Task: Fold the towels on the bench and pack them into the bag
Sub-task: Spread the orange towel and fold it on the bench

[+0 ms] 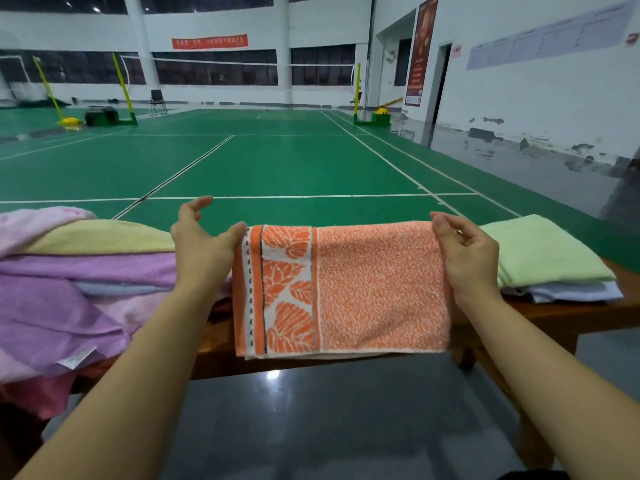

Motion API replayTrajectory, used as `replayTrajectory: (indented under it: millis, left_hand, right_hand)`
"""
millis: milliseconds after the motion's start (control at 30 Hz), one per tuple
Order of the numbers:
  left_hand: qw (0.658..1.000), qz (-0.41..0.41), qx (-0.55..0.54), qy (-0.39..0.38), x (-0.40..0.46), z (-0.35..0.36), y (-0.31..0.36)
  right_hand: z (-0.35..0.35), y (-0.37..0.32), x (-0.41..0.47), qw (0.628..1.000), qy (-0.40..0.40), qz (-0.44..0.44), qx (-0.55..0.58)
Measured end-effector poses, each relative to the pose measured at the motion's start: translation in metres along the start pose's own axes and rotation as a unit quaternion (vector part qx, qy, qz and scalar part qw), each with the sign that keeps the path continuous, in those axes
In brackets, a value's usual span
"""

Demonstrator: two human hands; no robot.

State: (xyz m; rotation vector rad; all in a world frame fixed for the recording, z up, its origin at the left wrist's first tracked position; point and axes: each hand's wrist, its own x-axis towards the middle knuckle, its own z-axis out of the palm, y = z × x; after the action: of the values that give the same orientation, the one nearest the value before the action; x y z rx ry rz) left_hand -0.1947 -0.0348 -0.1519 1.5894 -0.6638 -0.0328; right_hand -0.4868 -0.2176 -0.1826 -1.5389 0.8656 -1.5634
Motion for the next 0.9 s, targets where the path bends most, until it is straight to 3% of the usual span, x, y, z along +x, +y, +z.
replayTrajectory:
  millis: [233,367,533,633,733,833,900]
  left_hand:
    - [0.985,0.114,-0.132,0.007,-0.013,0.006,0.013]
    - [0.979,0.186,-0.080,-0.020,-0.008,0.001,0.014]
    - [0.968,0.252,0.008,-0.009,-0.005,-0.001,0.035]
    - [0.968,0.231,0.098,-0.026,0.011,0.007,0.029]
    - [0.967,0.143,0.179,-0.111,0.015,0.029,-0.011]
    - [0.958,0.056,0.213,-0.186,0.007,0.042,-0.045]
    - [0.947,0.057,0.255,-0.184,0.008,0.041,-0.048]
  right_hand:
    - [-0.006,0.003,0.002,0.994,-0.104,-0.033,-0.022]
    - [-0.010,-0.004,0.006,0.989,-0.121,-0.062,-0.052]
    - [-0.016,-0.018,0.018,0.991,-0.121,-0.051,0.000]
    - [-0.012,-0.005,0.025,0.988,-0.136,-0.001,-0.067]
    - [-0.003,0.022,0.018,0.971,-0.157,0.066,-0.170]
    - [0.000,0.040,0.011,0.936,-0.183,0.072,-0.292]
    - [-0.002,0.041,0.012,0.914,-0.168,0.048,-0.367]
